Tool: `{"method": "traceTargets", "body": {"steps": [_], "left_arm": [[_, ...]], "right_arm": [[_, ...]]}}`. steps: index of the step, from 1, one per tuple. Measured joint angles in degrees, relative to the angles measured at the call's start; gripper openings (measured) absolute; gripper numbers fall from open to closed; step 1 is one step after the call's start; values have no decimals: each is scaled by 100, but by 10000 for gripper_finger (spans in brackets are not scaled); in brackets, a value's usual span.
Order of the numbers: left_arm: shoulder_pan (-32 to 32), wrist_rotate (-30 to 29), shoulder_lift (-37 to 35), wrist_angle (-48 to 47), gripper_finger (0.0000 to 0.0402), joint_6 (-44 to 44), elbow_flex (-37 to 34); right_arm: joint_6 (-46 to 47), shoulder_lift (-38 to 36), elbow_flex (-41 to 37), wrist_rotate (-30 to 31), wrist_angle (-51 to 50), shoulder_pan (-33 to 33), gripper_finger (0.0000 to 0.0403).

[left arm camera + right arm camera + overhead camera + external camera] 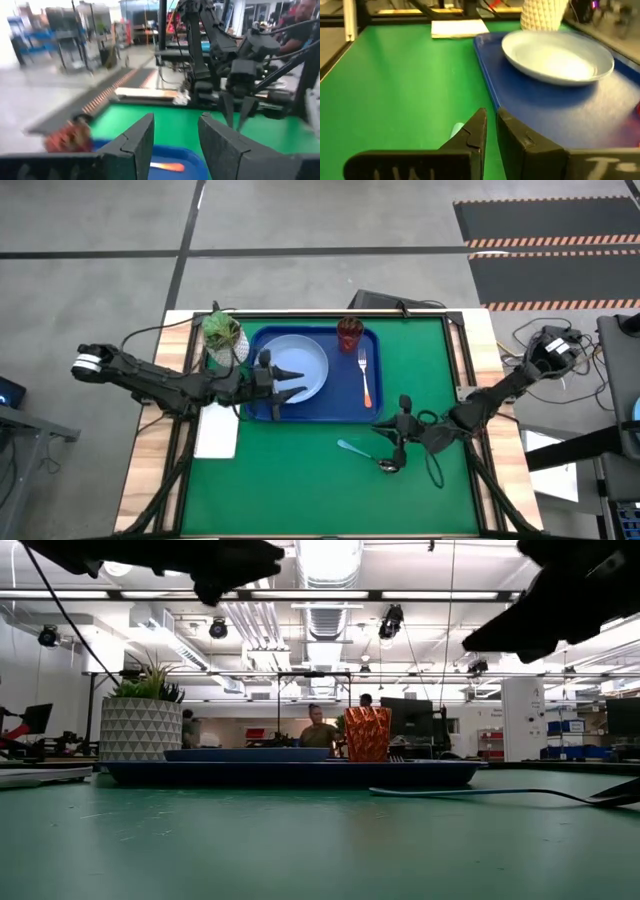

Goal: Pick and place plate/cup/fork/spoon on tray
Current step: Put the blue spoon on the blue serving tray to the left side of the orange fork

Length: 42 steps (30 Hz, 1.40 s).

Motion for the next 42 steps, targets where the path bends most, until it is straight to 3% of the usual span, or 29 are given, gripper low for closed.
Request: {"method": "traceTargets", "body": {"steps": [7, 14, 22, 27, 37, 42], "left_arm": [[-429, 77, 1024, 469, 135, -1475, 44], [-927, 52, 2011, 1583, 135, -1527, 618], [-995, -212, 2971, 1525, 135, -1533, 1677], [-995, -229, 3462, 788, 135, -1730, 2464], [-1000, -358, 4440, -1662, 134, -2423, 4240], [-997, -345, 5010, -2259, 134, -2401, 4991]], "right_arm": [[-1551, -709, -85, 4, 112, 27, 31], [-2946, -1589, -648, -727, 1095, 12, 31], [-3169, -2694, -1507, -819, 1911, -51, 31], [-3169, -3323, -1882, -1098, 1886, -51, 31], [-3274, -4219, -2263, -1124, 1812, -50, 31], [-3466, -4404, -2263, -1654, 1812, -49, 31]]}}
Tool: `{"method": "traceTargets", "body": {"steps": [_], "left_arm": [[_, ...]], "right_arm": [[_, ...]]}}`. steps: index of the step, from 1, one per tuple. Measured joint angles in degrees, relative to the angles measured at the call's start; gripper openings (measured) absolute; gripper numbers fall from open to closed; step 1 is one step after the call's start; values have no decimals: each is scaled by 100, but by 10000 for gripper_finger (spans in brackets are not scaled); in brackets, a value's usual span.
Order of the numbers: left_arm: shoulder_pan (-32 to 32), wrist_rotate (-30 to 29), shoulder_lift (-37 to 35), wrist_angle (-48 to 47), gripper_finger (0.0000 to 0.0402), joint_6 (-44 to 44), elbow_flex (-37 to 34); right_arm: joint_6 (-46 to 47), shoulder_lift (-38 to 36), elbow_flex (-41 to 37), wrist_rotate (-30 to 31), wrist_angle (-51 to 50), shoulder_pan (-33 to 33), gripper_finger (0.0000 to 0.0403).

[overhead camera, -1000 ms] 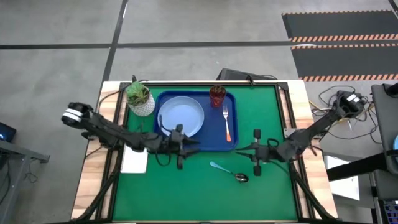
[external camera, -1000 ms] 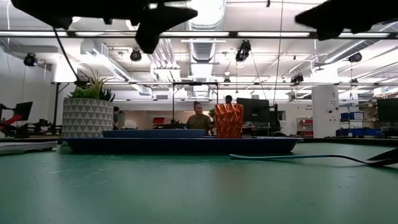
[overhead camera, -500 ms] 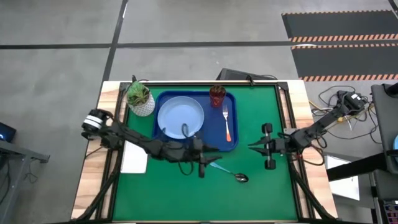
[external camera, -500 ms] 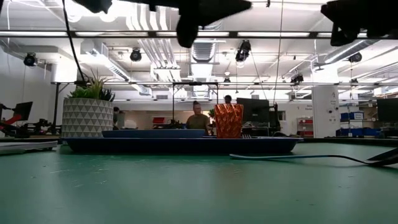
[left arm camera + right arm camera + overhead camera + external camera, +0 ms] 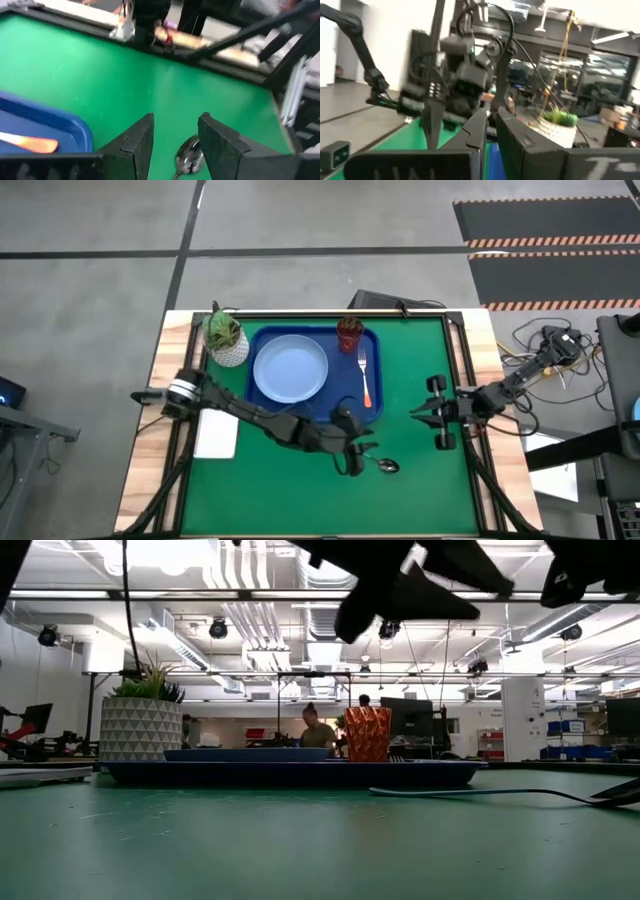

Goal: Pick and place plate/cup/fork/spoon on tray
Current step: Put the blue spoon on the blue serving tray to the left side of the orange fork

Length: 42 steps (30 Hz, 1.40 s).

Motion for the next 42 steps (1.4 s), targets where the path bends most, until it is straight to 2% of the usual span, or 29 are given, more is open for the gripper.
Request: {"method": "traceTargets", "body": {"steps": [6, 14, 28, 36, 42], "left_arm": [[2, 32, 487, -751, 134, -2, 635], [2, 219, 1076, -980, 134, 170, 992], [96, 648, 1179, -1699, 134, 868, 916], [91, 660, 1171, -1677, 134, 927, 803], [78, 666, 1171, -1433, 134, 882, 422]], "right_arm": [[-215, -100, 0, -44, -4, 0, 31], [-314, -106, 0, -42, -2, -2, 31], [-218, -98, 0, 1, -160, -2, 31], [-145, -98, 0, 2, -178, -2, 31], [-135, -98, 0, 2, -231, -2, 31]]}}
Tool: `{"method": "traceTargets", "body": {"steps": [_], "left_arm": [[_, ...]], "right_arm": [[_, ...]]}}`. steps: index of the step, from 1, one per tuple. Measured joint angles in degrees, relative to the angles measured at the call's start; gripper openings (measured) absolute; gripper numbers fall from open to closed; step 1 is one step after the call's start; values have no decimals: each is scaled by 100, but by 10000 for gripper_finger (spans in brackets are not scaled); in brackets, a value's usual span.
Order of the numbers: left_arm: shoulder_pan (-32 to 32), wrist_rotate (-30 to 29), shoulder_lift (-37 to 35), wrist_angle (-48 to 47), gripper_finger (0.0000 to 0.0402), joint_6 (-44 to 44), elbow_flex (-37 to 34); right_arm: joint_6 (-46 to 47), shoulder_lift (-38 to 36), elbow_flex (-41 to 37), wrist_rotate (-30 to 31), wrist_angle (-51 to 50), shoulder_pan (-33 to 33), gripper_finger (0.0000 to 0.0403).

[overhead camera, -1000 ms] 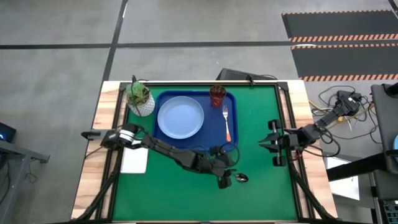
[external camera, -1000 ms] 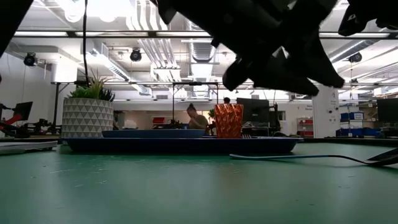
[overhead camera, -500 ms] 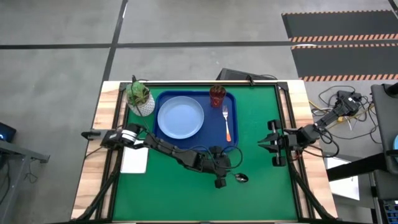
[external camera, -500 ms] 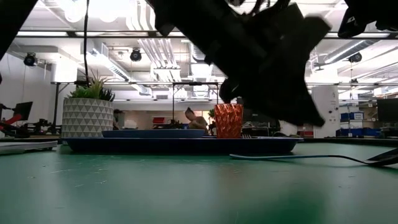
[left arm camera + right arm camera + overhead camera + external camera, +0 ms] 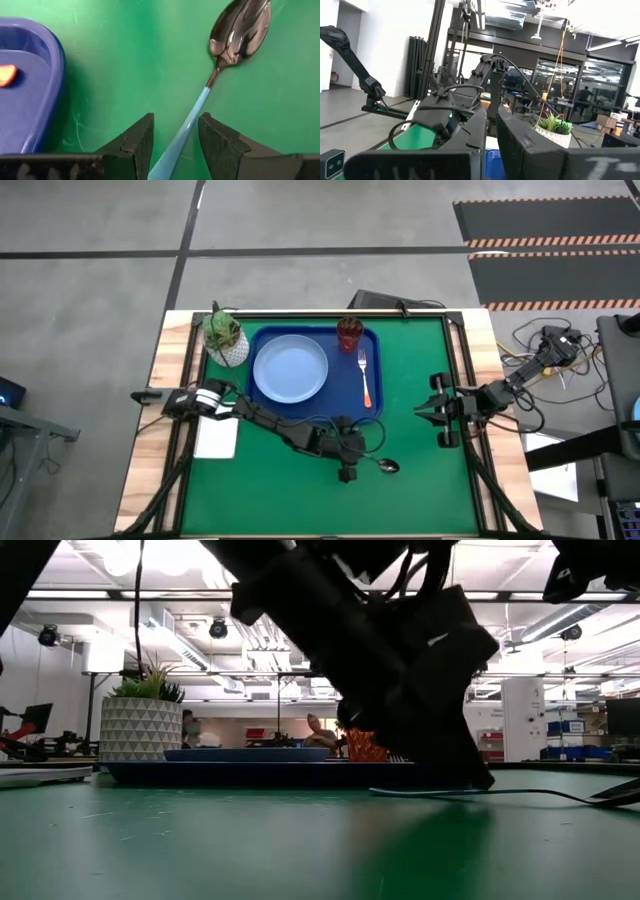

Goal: Pick and place plate/cup/fork/spoon on tray
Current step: Put the blue spoon on the blue serving tray to the left side of the orange fork

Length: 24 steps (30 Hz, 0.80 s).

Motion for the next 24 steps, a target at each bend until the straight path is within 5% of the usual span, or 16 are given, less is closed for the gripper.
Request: {"method": "traceTargets", "body": {"steps": [24], "left_arm": [[-38, 92, -7, 993, 134, -6, -329]], "right_arm": [[-22, 2, 0, 162, -99, -2, 31]]}}
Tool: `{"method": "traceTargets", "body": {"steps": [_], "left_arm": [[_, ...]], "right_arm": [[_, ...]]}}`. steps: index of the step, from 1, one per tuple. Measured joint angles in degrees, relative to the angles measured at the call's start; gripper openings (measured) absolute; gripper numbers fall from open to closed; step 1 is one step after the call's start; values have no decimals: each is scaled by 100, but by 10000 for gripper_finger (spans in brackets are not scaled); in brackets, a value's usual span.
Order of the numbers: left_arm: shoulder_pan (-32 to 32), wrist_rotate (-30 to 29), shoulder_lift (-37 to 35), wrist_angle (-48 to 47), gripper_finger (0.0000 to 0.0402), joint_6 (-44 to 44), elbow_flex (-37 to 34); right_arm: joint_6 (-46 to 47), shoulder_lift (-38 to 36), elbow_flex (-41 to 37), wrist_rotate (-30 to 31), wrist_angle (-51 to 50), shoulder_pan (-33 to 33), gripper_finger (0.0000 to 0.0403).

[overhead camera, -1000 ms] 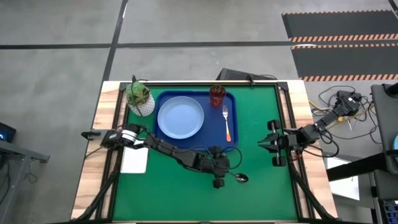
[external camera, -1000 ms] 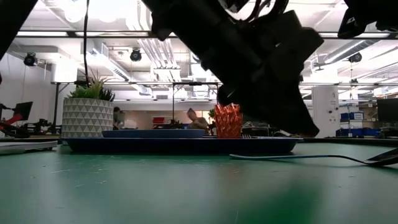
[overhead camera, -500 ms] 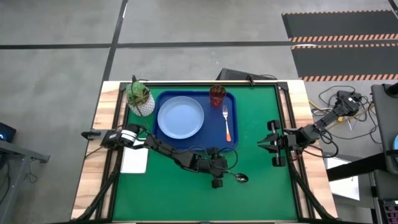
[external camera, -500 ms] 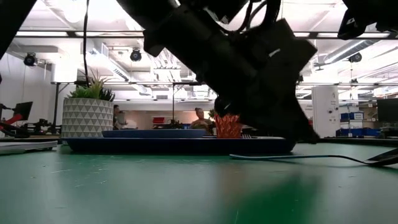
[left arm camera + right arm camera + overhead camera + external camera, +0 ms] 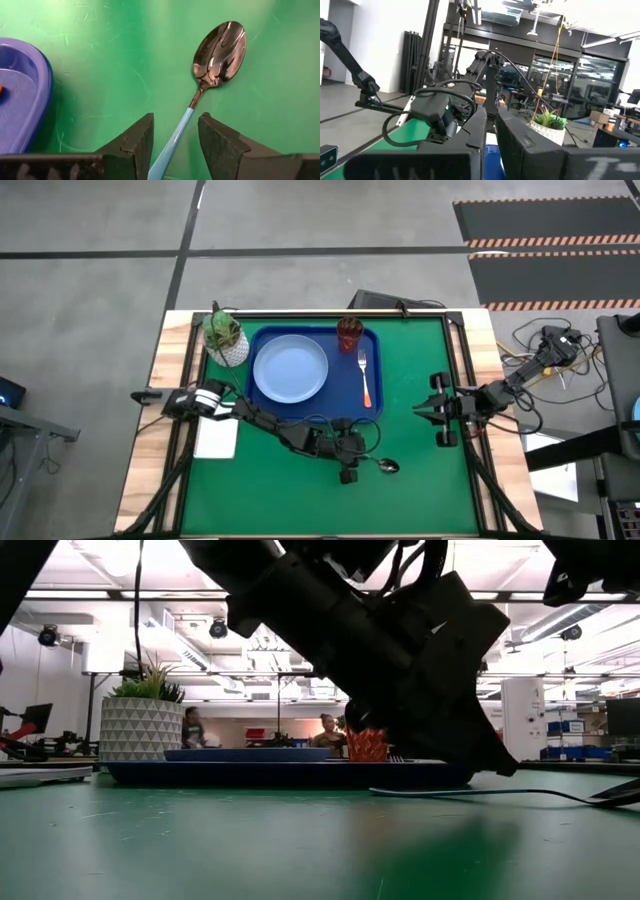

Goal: Pick and place plate/cup/fork/spoon on tray
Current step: Put the blue spoon on the blue serving tray to the left side of the orange fork

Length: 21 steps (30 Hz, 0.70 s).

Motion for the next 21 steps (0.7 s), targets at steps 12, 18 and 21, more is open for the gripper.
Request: {"method": "traceTargets", "body": {"steps": [12, 18, 21], "left_arm": [[-32, 159, 584, 302, 134, -1, 455], [-32, 108, 581, 183, 105, -7, 442], [-28, 50, 581, 170, 70, -7, 439]], "right_arm": [[15, -22, 0, 0, -136, 2, 31], [53, 0, 0, 184, -234, 1, 31], [55, 0, 0, 287, -251, 0, 31]]}}
